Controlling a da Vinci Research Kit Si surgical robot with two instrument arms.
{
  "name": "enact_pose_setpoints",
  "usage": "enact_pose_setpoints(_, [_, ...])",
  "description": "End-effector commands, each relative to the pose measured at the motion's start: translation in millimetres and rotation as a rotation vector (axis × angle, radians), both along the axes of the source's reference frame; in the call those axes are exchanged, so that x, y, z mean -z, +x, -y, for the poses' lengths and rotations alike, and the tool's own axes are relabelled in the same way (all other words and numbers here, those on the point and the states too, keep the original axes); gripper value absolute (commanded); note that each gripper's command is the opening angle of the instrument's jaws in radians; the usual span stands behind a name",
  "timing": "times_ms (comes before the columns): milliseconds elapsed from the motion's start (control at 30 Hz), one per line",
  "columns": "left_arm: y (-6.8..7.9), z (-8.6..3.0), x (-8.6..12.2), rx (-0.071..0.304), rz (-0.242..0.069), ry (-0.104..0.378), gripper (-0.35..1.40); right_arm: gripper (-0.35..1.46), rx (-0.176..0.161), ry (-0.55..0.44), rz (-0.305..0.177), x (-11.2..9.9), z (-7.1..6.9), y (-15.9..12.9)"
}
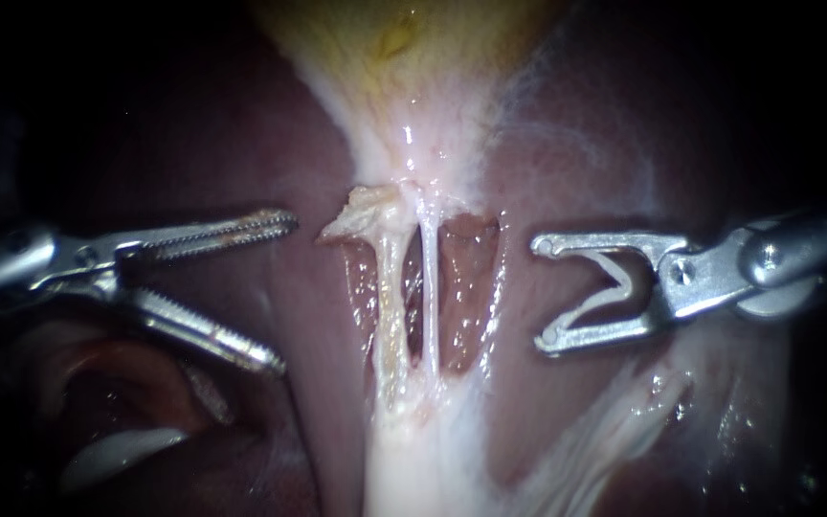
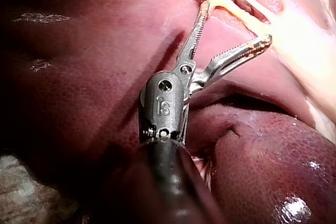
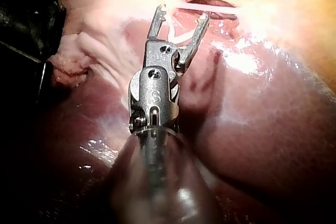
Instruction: Grabbing gallbladder
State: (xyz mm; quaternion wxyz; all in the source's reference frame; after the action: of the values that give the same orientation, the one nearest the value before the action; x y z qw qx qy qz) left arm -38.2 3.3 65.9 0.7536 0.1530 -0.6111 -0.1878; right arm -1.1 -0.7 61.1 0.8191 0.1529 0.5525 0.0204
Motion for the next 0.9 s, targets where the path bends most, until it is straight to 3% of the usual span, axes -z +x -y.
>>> enact_pose_setpoints(33, [0.0,0.0,0.0,-0.001,0.0,0.0,0.94,0.49,0.0,0.0,0.0,0.0,0.0,0.0])
enact_pose_setpoints(267, [-0.3,-1.1,-0.9,0.001,0.004,0.001,0.88,0.49,0.0,0.0,0.0,0.0,0.0,0.0])
enact_pose_setpoints(400, [-0.9,-2.3,-2.0,0.035,-0.016,0.026,0.81,0.49,0.0,0.0,0.0,0.0,0.0,0.0])
enact_pose_setpoints(600, [-3.4,-3.5,-3.1,0.08,-0.031,0.092,0.66,0.49,0.0,0.0,0.0,0.0,0.0,0.0])
enact_pose_setpoints(767, [-5.1,-4.2,-4.6,0.111,-0.047,0.107,0.59,0.49,0.0,0.0,0.0,0.0,0.0,-0.1])
enact_pose_setpoints(900, [-5.1,-4.5,-6.4,0.131,-0.06,0.11,0.57,0.49,0.001,0.0,0.0,0.0,0.0,-0.1])
